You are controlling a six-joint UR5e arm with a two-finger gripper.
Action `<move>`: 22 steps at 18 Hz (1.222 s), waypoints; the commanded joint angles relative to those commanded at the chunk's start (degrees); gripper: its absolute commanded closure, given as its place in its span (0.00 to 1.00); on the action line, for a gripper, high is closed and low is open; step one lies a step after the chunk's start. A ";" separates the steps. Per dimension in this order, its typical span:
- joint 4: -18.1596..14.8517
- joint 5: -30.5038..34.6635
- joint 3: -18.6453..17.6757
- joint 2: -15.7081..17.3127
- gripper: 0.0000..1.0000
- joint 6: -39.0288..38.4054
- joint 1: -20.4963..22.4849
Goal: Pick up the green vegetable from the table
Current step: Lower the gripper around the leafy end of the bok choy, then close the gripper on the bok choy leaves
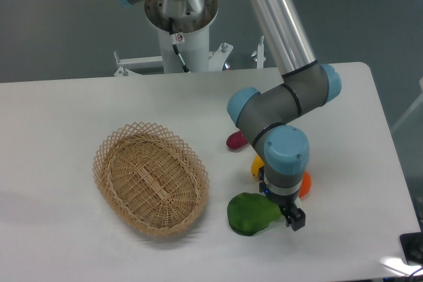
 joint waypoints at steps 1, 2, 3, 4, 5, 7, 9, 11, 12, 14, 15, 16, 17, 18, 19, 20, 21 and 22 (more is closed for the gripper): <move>0.00 0.00 -0.09 0.00 0.00 0.09 0.00; 0.00 0.35 -0.09 0.00 0.00 0.09 0.00; 0.09 1.05 -0.26 0.00 0.00 0.09 0.00; 0.26 1.49 -0.35 0.00 0.00 -0.17 0.00; 0.26 1.58 -0.35 -0.09 0.00 -0.26 -0.09; 0.26 1.58 -0.09 0.00 0.25 -0.44 -0.09; 0.26 1.67 -0.09 0.00 0.34 -0.44 0.00; 0.18 1.67 -0.09 0.00 0.36 -0.53 0.00; 0.18 1.67 -0.09 0.00 0.38 -0.61 0.00; 0.09 1.76 -0.09 0.26 0.45 -0.96 -0.09; 0.17 1.67 0.00 0.35 0.45 -0.97 0.00; 0.18 1.67 -0.09 0.44 0.45 -0.97 0.00; 0.09 1.67 0.00 0.53 0.47 -0.97 -0.09; 0.26 1.67 -0.09 0.61 0.49 -1.05 0.00; 0.44 1.67 -0.09 0.79 0.50 -1.05 0.00; 0.61 1.67 -0.09 1.05 0.50 -0.97 0.00; 0.62 1.58 0.00 1.32 0.50 -0.97 0.00; 0.62 1.50 0.17 1.58 0.52 -1.05 0.09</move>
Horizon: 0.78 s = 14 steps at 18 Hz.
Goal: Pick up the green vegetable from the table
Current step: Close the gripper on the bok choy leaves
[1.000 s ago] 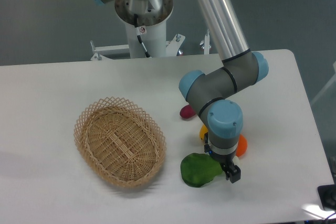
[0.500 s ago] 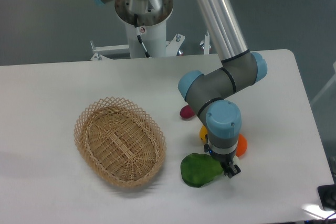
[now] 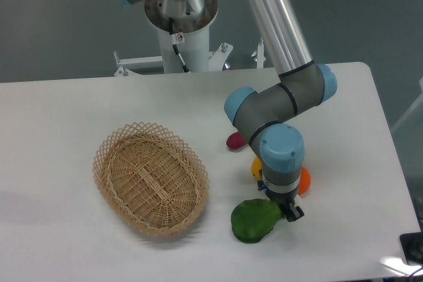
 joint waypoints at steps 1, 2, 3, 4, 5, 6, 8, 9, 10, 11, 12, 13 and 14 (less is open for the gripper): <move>0.00 0.00 0.09 0.18 0.52 0.00 0.00; 0.17 0.00 0.09 0.27 0.52 0.00 0.00; 0.18 0.00 -0.08 0.35 0.55 -0.09 0.00; 0.18 0.00 -0.43 0.53 0.61 -0.18 0.00; 0.18 0.00 -0.44 0.79 0.62 -0.26 0.00; 0.18 0.00 -0.44 0.88 0.62 -0.18 0.00; 0.18 0.00 -0.18 0.97 0.62 -0.26 0.00; 0.18 -0.09 0.09 1.06 0.61 -0.26 0.00; 0.18 -0.26 0.26 1.32 0.61 -0.35 0.09; 0.18 -0.44 0.35 1.84 0.61 -0.35 0.26; 0.18 -0.53 0.70 2.54 0.61 -0.44 0.35; 0.09 -0.62 0.97 3.33 0.61 -1.05 0.53; 0.09 -0.96 1.14 4.30 0.61 -1.66 0.53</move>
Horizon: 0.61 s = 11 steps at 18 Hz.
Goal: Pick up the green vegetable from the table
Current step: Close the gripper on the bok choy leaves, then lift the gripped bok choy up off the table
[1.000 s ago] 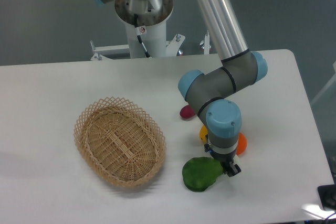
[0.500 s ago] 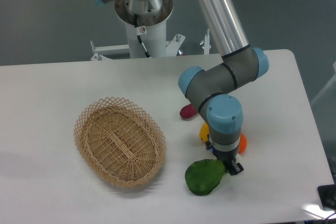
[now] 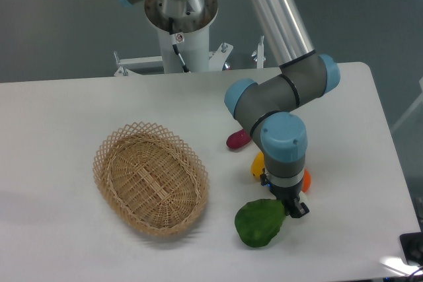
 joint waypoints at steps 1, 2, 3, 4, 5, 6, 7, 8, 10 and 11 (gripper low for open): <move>-0.09 -0.61 0.00 1.40 0.61 -0.70 0.00; -0.09 -1.75 0.09 2.55 0.61 -1.75 0.17; -0.09 -3.41 0.18 3.69 0.61 -3.42 0.18; -0.09 -5.52 0.44 4.75 0.61 -5.35 0.35; -0.35 -7.28 0.79 5.80 0.61 -6.93 0.70; -0.61 -8.95 0.79 6.68 0.61 -7.82 0.96; -0.62 -10.27 0.44 7.47 0.61 -8.00 1.14; -0.70 -11.07 0.18 8.61 0.61 -8.09 1.49; -2.10 -11.86 0.09 10.72 0.61 -8.53 2.37; -4.11 -13.35 0.26 11.43 0.61 -8.79 3.42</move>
